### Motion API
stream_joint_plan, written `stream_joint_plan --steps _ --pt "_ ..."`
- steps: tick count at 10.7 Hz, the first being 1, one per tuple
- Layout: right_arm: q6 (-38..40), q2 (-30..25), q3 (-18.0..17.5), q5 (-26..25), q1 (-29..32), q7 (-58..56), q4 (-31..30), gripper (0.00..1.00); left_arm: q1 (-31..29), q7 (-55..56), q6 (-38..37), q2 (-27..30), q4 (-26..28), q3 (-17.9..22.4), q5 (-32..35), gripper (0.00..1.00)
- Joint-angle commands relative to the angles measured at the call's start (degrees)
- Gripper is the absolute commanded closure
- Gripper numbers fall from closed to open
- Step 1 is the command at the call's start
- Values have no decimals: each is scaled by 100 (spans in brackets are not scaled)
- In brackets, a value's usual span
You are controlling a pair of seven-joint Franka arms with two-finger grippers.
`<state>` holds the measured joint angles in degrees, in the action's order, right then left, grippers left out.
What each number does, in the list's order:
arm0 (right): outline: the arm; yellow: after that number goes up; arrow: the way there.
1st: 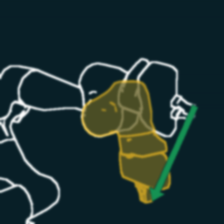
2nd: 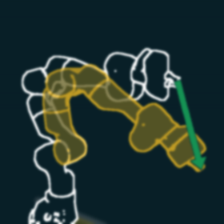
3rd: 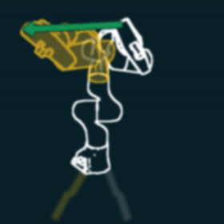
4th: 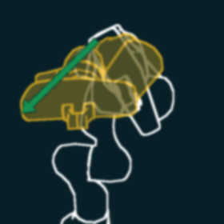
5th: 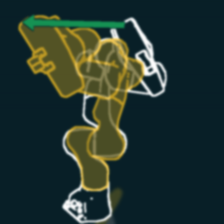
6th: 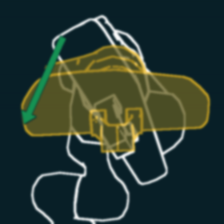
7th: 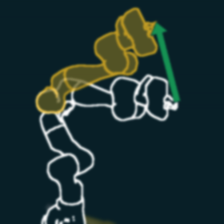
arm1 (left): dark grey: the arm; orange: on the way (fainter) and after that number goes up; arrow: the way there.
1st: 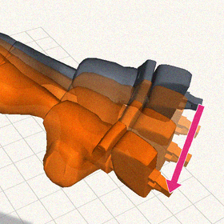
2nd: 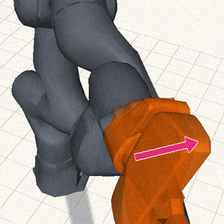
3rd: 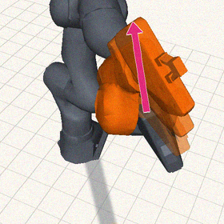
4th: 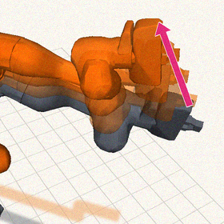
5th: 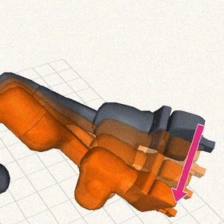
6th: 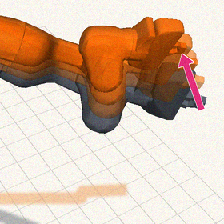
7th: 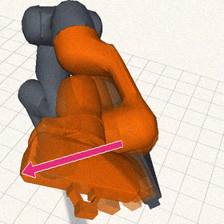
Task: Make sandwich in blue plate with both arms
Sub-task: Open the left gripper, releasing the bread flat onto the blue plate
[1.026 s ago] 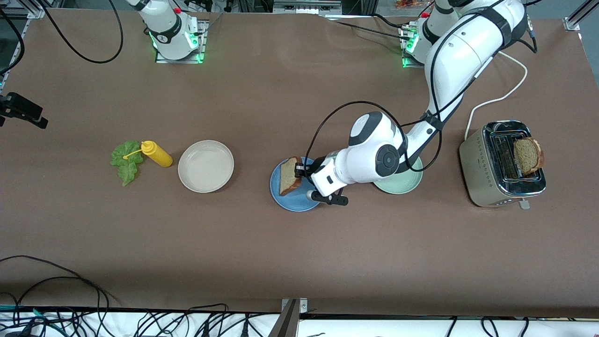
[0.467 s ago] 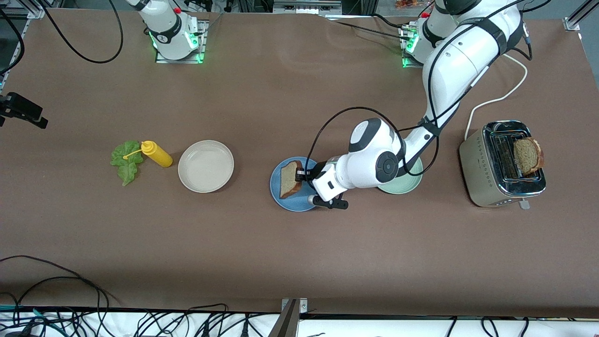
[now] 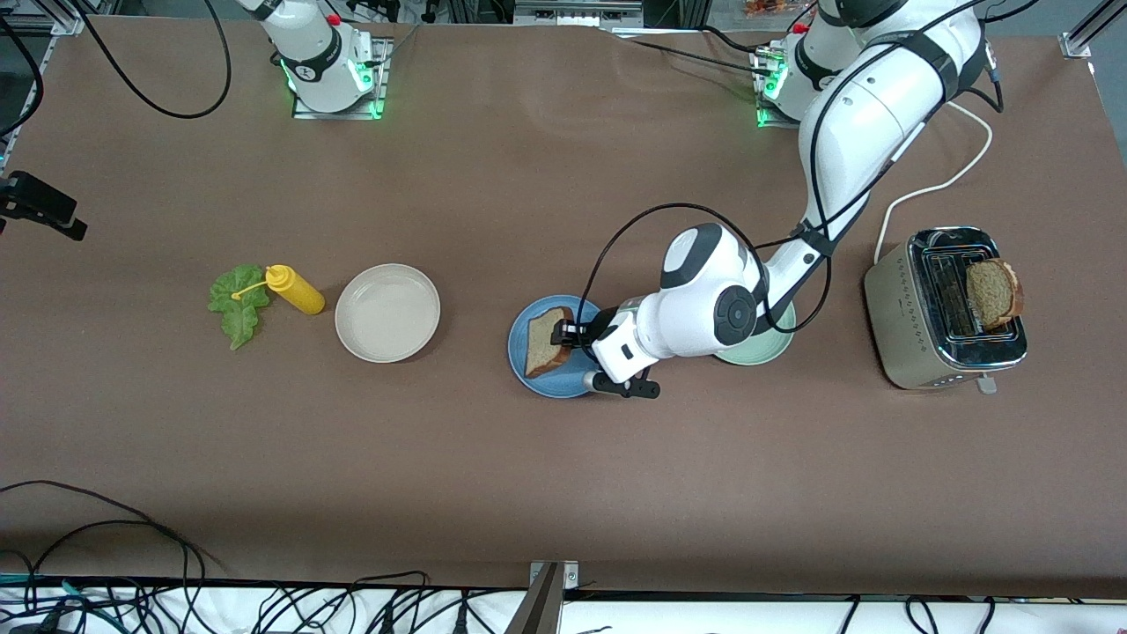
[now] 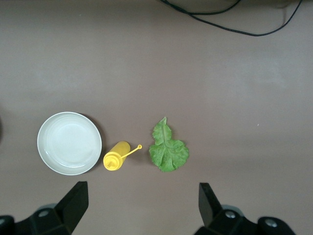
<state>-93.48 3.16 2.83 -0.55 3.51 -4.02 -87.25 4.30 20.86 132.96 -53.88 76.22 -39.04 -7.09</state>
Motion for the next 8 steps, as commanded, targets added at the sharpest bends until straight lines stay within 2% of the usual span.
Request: stream_joint_plan --steps 1,2,3,6,8 --pt "76 -35 7 -68 10 -2 68 0 -122 14 -427 211 7 -7 50 31" --pt "67 -35 24 -68 10 -11 68 0 -157 101 -586 351 16 -7 50 12" --pt "67 -35 24 -68 10 -2 76 0 -166 172 -857 570 112 28 59 0" --pt "76 -8 7 -68 -8 -20 68 0 -166 181 -1174 1422 489 422 59 0" --pt "85 18 -2 -68 -17 -46 33 0 -140 164 -2068 2046 596 748 294 0"
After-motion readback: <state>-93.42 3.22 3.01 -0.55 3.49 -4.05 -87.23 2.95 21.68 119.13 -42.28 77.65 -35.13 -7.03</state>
